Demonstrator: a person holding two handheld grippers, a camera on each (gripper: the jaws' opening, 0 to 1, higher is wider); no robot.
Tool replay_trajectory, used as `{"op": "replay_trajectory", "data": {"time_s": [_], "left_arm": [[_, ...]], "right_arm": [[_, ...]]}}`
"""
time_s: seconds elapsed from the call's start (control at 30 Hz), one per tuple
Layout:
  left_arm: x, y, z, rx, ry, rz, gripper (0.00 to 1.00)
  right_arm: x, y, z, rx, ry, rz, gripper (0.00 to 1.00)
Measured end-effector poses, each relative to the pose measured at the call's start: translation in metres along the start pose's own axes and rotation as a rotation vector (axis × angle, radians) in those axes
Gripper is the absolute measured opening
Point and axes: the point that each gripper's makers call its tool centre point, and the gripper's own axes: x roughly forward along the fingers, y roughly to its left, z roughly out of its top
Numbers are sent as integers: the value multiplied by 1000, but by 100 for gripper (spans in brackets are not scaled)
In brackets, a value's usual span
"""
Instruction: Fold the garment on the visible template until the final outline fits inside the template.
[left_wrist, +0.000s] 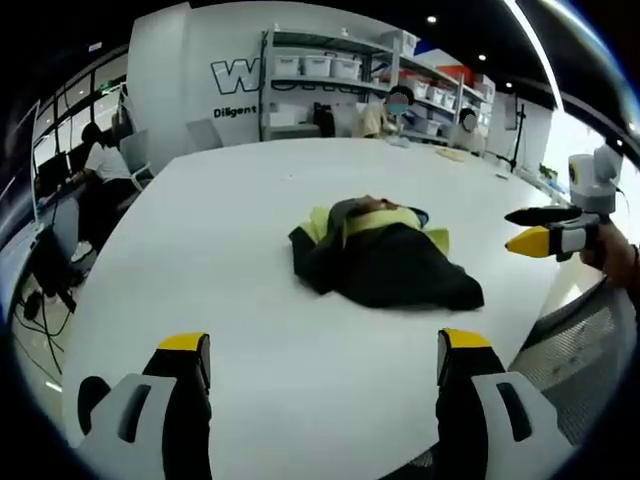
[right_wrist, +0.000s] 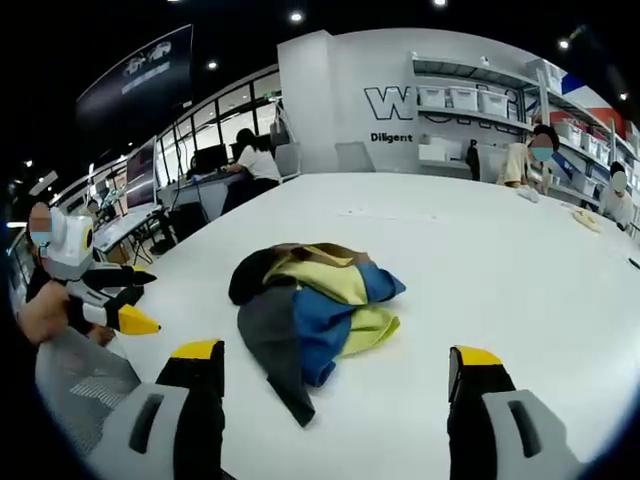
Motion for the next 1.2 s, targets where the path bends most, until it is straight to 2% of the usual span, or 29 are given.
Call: {"op": "replay_trajectory", "data": {"time_s": [0.5,0.93,1.2], "left_arm": [[1,0,-3,2,16,-1,88],[0,3,-1,-14,-1,12,85],[0,2,-2,-7,11,11,84]], "right_arm": [[0,0,-1,-7,5,1,95],[1,4,0,-30,3,12,94],[-1,5,4,-33,-16,14,94]]}}
